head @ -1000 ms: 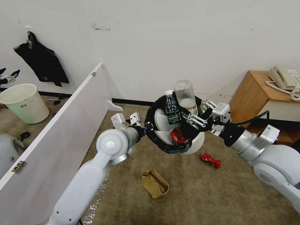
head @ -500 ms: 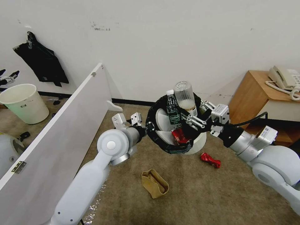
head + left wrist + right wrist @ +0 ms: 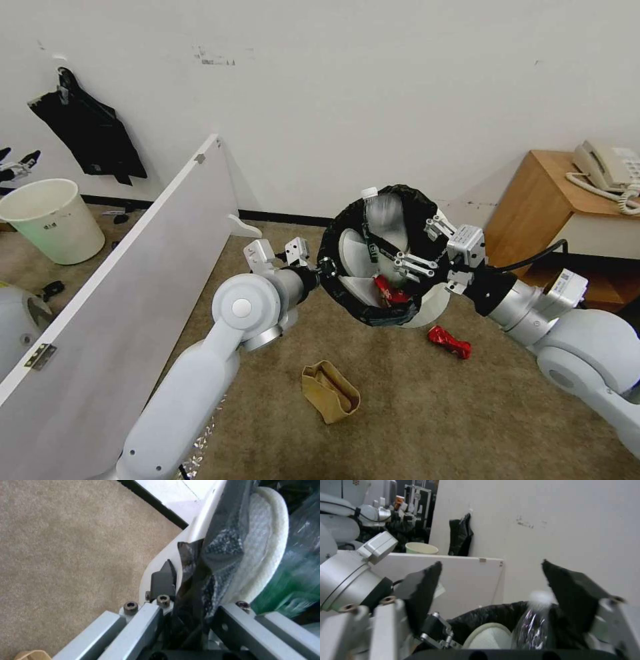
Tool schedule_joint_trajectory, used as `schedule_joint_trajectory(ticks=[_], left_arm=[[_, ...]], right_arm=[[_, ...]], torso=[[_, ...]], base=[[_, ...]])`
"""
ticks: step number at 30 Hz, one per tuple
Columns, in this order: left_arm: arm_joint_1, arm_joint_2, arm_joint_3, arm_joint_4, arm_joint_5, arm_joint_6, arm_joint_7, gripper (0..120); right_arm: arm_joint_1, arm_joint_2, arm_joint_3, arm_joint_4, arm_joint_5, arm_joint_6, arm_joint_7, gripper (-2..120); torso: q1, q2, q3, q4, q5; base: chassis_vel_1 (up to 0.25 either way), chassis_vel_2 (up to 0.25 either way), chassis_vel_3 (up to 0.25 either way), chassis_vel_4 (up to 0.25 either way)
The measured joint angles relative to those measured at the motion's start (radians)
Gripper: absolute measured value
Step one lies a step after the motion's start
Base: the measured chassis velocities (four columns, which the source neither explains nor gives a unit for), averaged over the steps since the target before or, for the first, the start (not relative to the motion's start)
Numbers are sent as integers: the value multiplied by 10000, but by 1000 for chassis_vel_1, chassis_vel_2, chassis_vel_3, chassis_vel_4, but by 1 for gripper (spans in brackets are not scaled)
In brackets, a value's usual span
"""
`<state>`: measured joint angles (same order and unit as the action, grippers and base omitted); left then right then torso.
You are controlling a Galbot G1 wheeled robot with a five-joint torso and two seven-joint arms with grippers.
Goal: Pick up the trash bin, then pick up the garbage from the floor and place it into the trash bin.
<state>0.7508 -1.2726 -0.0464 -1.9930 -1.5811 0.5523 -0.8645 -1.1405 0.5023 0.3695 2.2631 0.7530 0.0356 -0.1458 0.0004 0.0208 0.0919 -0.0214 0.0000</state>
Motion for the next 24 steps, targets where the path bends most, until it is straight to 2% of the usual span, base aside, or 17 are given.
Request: schedule_joint_trajectory(ticks=[1, 4, 6, 24], left_arm=[[0, 0, 0, 0, 0, 0, 0, 1], [13, 2, -20, -1, 1, 0, 5, 1], [17, 2, -29, -1, 5, 0, 7, 1], [134, 66, -138, -27, 40, 10, 17, 1]], right_arm=[[0, 0, 0, 0, 0, 0, 0, 84], [3, 9, 3, -9, -6, -4, -16, 96], [3, 9, 23, -14, -6, -5, -19, 99], [44, 15, 165, -36, 84, 32, -28, 100]], torso=[[0, 0, 0, 0, 0], [0, 0, 0, 0, 0], [0, 0, 0, 0, 0], [0, 1, 0, -1, 1]], base=[[0, 0, 0, 0], [0, 0, 0, 0], [0, 0, 0, 0], [0, 0, 0, 0]])
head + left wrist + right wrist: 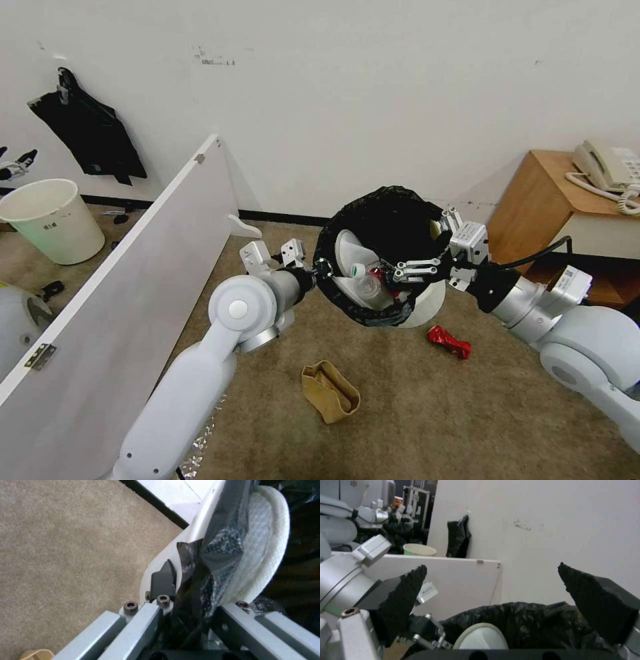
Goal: Pick up the trash bin, then pick up the garbage from the floor and place it into the trash bin.
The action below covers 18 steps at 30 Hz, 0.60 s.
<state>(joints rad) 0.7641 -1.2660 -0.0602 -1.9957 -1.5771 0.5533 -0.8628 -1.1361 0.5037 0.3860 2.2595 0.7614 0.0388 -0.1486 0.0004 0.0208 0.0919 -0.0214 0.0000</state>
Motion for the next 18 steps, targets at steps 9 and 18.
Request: schedule_joint_trajectory(ticks=[9, 18], left_arm=[[363, 216, -160, -115, 161, 26, -6, 1], [1386, 875, -712, -660, 457, -1, 23, 1]], right_arm=[[203, -71, 330, 91, 503, 91, 341, 100], [203, 51, 646, 79, 830, 208, 819, 100]], torso=[[0, 0, 0, -1, -1], [0, 0, 0, 1, -1]], base=[[0, 0, 0, 0], [0, 0, 0, 0]])
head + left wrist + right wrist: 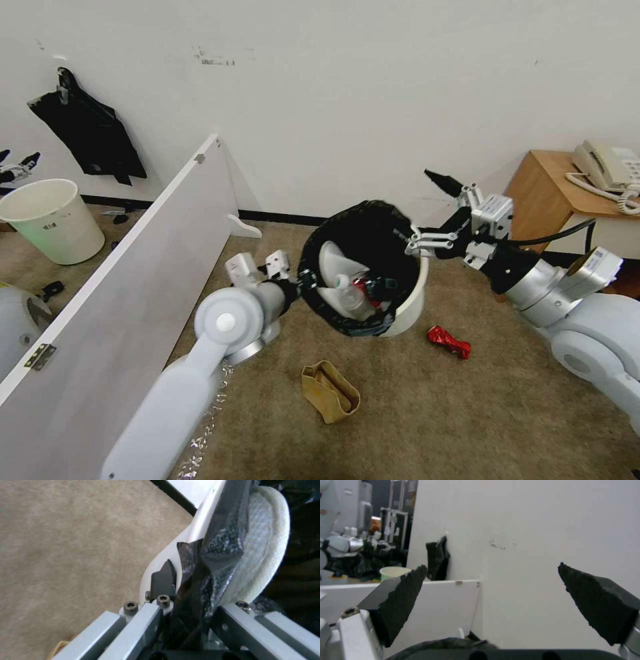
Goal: Pick up the trash bin, then pick up the garbage from the floor and place it into the trash bin.
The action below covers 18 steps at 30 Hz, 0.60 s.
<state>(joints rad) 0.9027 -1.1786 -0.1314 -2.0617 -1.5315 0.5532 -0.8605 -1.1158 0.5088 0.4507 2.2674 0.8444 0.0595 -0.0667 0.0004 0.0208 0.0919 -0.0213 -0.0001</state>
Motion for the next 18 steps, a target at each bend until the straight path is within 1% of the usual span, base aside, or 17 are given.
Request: schedule_joint_trajectory(ticks=[2, 3, 6, 7, 9, 10, 12, 18], left_arm=[[428, 106, -205, -234, 230, -7, 24, 1], [428, 106, -205, -234, 230, -7, 24, 1], [1010, 246, -477, -580, 585, -31, 63, 1], [1010, 246, -477, -580, 585, -31, 63, 1], [1271, 310, -616, -772, 738, -39, 80, 1], [1271, 310, -616, -772, 738, -39, 80, 1], [1532, 377, -811, -1012, 901, -40, 108, 1], [1799, 476, -1036, -1278, 1096, -54, 125, 1]], right_arm=[[-26, 81, 23, -6, 44, 4, 116, 100], [-26, 81, 23, -6, 44, 4, 116, 100], [-55, 238, 23, -69, 60, 2, 258, 100], [-55, 238, 23, -69, 60, 2, 258, 100], [-116, 356, 6, -120, 61, -27, 344, 100], [-116, 356, 6, -120, 61, -27, 344, 100], [-172, 527, -105, -248, 61, -103, 441, 100], [-139, 634, -290, -462, 63, -223, 459, 100]], torso=[[0, 0, 0, -1, -1], [0, 0, 0, -1, -1], [0, 0, 0, 1, 0], [0, 0, 0, 1, 0], [0, 0, 0, 1, -1], [0, 0, 0, 1, -1], [0, 0, 0, -3, 0], [0, 0, -1, 0, -1]], base=[[0, 0, 0, 0], [0, 0, 0, 0], [0, 0, 0, 0], [0, 0, 0, 0], [0, 0, 0, 0], [0, 0, 0, 0], [0, 0, 0, 0], [0, 0, 0, 0]])
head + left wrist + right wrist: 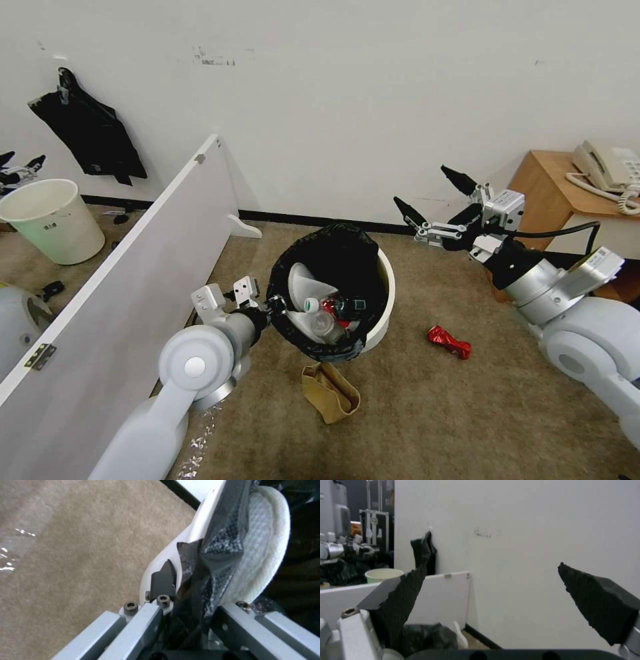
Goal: Pick up the trash bin, then pick up the garbage from the floor and place it into the trash bin.
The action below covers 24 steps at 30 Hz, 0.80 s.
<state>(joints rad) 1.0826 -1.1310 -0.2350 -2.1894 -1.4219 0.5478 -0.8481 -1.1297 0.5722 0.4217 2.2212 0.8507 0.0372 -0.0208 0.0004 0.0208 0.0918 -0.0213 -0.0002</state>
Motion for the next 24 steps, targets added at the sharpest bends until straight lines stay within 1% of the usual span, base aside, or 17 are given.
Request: schedule_joint_trajectory(ticks=[2, 6, 8, 9, 11, 12, 15, 16, 19, 24], left_arm=[[240, -17, -215, -217, 194, -6, 39, 1], [440, -55, -352, -324, 441, 5, 126, 1], [815, -114, -580, -514, 890, 87, 273, 1], [815, -114, -580, -514, 890, 87, 273, 1], [1064, -158, -695, -624, 1224, 90, 429, 1], [1064, -158, -695, -624, 1224, 90, 429, 1], [1321, -264, -796, -662, 1831, 115, 621, 1], [1321, -264, -796, -662, 1831, 115, 621, 1], [1461, -324, -849, -686, 2205, 160, 734, 1], [1456, -307, -902, -666, 2345, 167, 741, 1]], right_arm=[[2, 45, -119, -198, 30, -155, -25, 100], [-1, 116, -195, -314, 25, -237, -46, 100], [-63, 294, -303, -471, -80, -357, -76, 100], [-63, 294, -303, -471, -80, -357, -76, 100], [-110, 475, -365, -562, -244, -392, -107, 100], [-110, 475, -365, -562, -244, -392, -107, 100], [-190, 679, -409, -614, -375, -452, -158, 100], [-190, 679, -409, -614, -375, -452, -158, 100], [-283, 829, -470, -706, -457, -491, -213, 100], [-335, 926, -577, -843, -501, -512, -275, 100]], torso=[[0, 0, 0, -1, 0], [0, 0, 0, -1, 1], [0, 0, 1, 1, 1], [0, 0, 1, 1, 1], [0, 0, 0, -1, 1], [0, 0, 0, -1, 1], [0, 0, 0, 1, 1], [0, 0, 0, 1, 1], [0, 0, 0, -2, 1], [0, 0, 0, -1, 1]], base=[[0, 0, 0, 0], [0, 0, 0, 0], [0, 0, 0, 0], [0, 0, 0, 0], [0, 0, 0, 0], [0, 0, 0, 0], [0, 0, 0, 0], [0, 0, 0, 0], [0, 0, 0, 0], [0, 0, 0, 0]])
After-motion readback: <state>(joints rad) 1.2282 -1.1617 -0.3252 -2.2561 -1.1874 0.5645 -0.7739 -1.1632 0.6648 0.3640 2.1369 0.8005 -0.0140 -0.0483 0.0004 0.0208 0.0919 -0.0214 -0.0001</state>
